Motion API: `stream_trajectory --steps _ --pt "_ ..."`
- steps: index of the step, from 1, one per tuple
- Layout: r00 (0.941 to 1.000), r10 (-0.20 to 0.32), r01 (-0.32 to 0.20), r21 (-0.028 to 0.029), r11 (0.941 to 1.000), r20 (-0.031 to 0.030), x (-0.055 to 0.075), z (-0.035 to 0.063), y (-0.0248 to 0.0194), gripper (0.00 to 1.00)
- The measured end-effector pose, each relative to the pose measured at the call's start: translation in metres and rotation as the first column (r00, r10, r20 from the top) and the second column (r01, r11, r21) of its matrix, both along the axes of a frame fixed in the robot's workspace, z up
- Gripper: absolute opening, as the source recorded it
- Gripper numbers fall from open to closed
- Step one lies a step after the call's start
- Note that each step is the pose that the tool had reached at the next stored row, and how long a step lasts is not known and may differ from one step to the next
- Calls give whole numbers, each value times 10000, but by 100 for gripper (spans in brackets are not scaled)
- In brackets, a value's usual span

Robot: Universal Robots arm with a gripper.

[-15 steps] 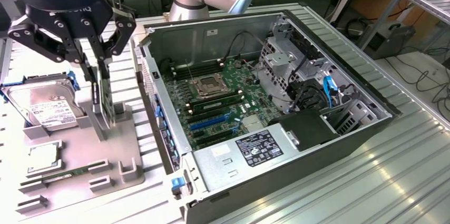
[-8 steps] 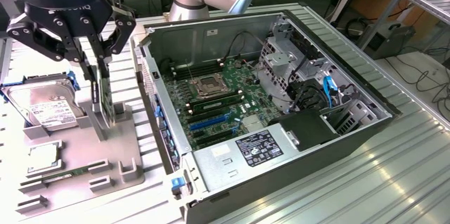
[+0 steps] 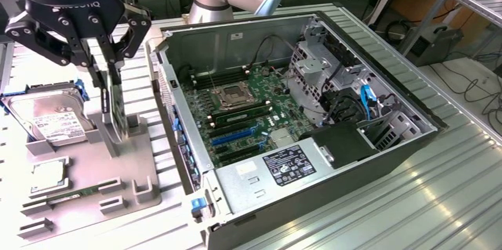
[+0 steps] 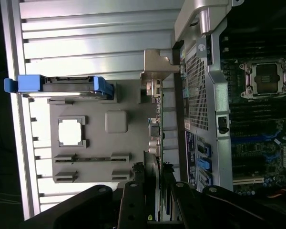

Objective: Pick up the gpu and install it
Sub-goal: 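Pick up the gpu and move the gpu toward the slot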

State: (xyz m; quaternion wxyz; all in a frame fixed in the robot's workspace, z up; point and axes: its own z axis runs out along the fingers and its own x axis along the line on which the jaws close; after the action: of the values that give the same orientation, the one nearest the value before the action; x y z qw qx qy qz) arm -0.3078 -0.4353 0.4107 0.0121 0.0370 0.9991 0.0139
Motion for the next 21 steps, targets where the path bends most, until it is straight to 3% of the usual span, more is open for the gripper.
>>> stream_trajectory --steps 21 --pt "10000 0 0 0 10000 0 0 134 0 26"
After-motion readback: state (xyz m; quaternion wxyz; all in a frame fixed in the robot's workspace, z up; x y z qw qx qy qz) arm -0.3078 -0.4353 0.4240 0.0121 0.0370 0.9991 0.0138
